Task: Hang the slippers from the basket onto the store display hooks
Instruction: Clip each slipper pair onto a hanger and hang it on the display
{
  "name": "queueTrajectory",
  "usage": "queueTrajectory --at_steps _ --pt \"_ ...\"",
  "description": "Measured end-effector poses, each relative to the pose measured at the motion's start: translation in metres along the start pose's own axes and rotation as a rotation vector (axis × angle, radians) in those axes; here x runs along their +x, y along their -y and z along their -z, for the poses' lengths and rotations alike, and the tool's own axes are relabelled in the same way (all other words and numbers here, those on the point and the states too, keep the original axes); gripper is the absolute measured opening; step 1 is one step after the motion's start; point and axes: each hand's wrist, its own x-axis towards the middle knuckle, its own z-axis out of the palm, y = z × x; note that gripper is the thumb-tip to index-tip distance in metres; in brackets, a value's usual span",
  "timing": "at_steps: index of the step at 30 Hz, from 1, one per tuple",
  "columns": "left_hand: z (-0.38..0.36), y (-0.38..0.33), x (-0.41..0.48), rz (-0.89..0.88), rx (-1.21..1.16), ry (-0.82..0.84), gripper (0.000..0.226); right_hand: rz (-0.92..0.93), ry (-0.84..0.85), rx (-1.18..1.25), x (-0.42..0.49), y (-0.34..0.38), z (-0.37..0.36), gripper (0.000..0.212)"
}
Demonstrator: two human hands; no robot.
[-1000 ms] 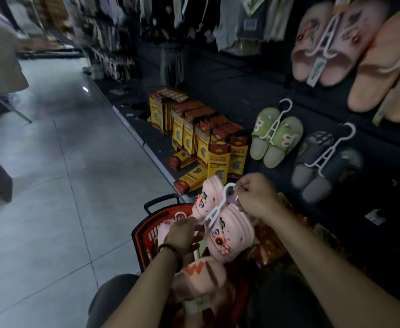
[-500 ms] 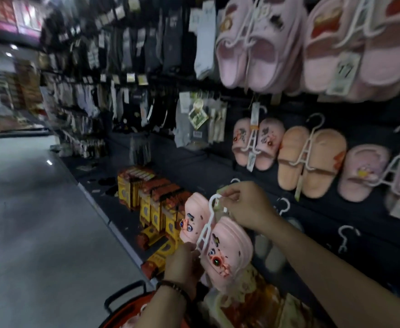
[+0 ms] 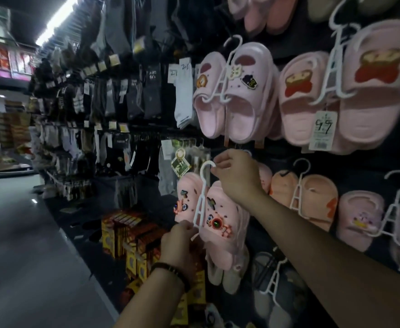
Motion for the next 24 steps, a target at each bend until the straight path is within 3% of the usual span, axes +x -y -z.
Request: queueTrajectory --at_steps 6,12,17,24 --pt "-0.032 -0.025 0.028 -0.069 0.016 0.007 0.008 -0.012 -0.101 -0.033 0.046 -0.018 -0.024 0.014" --pt "-0.045 -0.02 0.063 -0.04 -0.029 0.065 0.022 -0.114 -0.169 -0.057 0.058 -0.051 -0.033 0.013" --pt "-0.058 -0.007 0.086 -0.011 -0.014 0.128 0.028 -0.221 -0.119 0.043 0.073 -0.077 -0.027 0.017" --pt "-0.068 0.002 0.112 0.006 0.013 0.162 0.05 -0.037 -0.006 -0.2 0.061 -0.079 -0.024 0.032"
